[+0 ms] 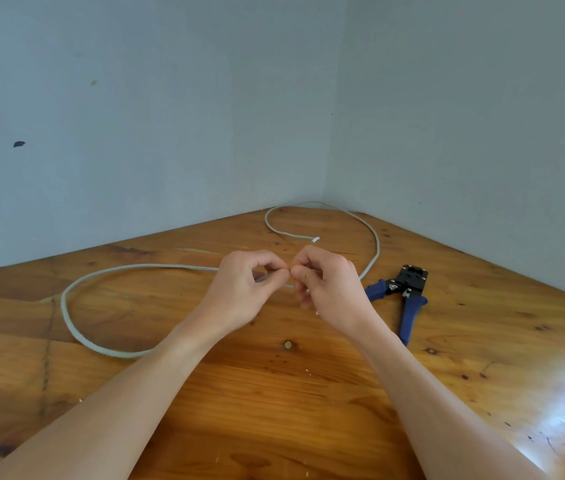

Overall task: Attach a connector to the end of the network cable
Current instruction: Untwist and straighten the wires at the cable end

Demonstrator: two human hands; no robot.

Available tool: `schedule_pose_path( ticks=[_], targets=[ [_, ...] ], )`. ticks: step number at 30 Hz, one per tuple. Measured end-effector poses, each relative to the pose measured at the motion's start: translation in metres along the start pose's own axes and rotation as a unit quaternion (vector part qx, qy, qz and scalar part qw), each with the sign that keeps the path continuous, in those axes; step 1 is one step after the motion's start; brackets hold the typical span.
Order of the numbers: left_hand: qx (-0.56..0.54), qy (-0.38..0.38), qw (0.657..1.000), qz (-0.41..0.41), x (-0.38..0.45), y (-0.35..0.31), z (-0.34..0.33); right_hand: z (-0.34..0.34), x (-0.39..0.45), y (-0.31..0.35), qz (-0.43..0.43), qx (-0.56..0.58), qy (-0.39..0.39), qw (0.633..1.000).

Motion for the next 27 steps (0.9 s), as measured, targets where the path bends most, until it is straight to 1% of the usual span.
schedule_pose_path(
  ticks=[2,4,7,10,17,22,24,27],
  targets=[
    [-0.037,-0.017,0.999,0.014,0.001,0.0,0.004,-0.001,0.0,-0.004,-0.046,0.119,0.001,0.992],
    [-0.092,-0.035,0.994,0.054,-0.001,0.005,0.004,-0.004,-0.001,-0.006,-0.078,0.218,0.002,0.973],
    [-0.192,-0.067,0.971,0.126,-0.004,0.015,0.001,-0.009,-0.002,-0.003,-0.082,0.289,0.002,0.954],
    [-0.249,-0.09,0.951,0.158,-0.006,0.018,-0.001,-0.009,-0.002,-0.001,-0.075,0.323,-0.003,0.943],
    [-0.251,-0.097,0.949,0.163,-0.009,0.015,-0.003,-0.004,-0.002,0.001,-0.061,0.312,-0.025,0.948],
    [-0.191,-0.096,0.97,0.113,-0.007,0.006,0.003,-0.001,-0.003,0.0,-0.058,0.275,-0.036,0.959],
    [-0.136,-0.094,0.983,0.083,-0.005,0.001,0.008,0.001,-0.002,0.001,-0.046,0.232,-0.038,0.971],
    [-0.05,-0.086,0.993,0.061,-0.002,0.0,0.012,0.002,-0.002,0.005,-0.006,0.103,-0.039,0.994]
  ],
)
Point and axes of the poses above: each hand's wrist, its own x-axis towards the middle knuckle, its own z-axis out of the back of the hand, y = z × x, the point moved 9 cm from there along x, towards the middle knuckle, and after that the axes turned 4 degrees about -y, right-handed, at the moved point
